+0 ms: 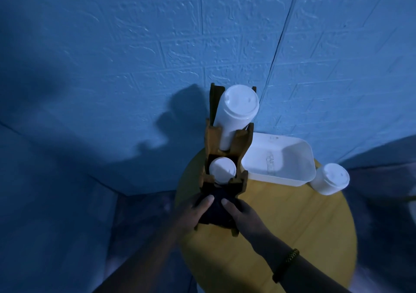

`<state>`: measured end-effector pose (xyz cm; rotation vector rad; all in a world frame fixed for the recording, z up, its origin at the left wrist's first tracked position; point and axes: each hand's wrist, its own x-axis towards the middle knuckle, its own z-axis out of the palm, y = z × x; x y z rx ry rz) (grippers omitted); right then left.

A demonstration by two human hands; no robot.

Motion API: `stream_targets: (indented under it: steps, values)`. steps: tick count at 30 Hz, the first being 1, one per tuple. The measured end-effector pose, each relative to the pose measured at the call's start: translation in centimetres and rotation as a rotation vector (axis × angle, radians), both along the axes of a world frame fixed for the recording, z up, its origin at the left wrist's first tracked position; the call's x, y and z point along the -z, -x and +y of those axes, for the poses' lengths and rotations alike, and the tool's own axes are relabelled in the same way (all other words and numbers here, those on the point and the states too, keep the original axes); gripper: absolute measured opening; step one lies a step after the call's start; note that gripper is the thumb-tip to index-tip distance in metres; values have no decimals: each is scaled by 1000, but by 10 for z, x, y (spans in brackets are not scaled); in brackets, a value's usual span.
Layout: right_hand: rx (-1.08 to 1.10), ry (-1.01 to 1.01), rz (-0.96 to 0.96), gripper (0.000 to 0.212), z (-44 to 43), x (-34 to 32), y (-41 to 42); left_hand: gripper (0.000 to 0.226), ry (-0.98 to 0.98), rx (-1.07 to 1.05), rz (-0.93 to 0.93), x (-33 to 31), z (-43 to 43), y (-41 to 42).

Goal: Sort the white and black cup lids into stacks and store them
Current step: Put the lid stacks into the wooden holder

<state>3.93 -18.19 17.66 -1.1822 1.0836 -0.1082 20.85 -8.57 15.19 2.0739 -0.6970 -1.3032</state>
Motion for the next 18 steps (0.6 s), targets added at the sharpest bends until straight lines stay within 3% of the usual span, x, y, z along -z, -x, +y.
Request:
stream_targets:
  steps: [2, 6, 8, 12, 15, 18]
  values:
    - [6, 18, 6, 46, 0, 0, -2, 75, 32, 54, -19, -2, -5, 3]
    - [51, 50, -62, 29, 3, -5, -7, 54, 156, 3, -10, 0, -5, 6]
    - [93, 78, -68, 30, 3, -6, -10, 44, 169, -25, -29, -1, -7, 8]
    - [91, 90, 20, 37, 0, -4, -11, 53, 164, -47, -35, -6, -12, 11]
    - [57, 107, 13, 52, 1, -2, -5, 40, 93, -38, -2, -6, -9, 11]
    - [34, 90, -23, 60, 5, -2, -1, 52, 107, -16, 3, -7, -7, 13]
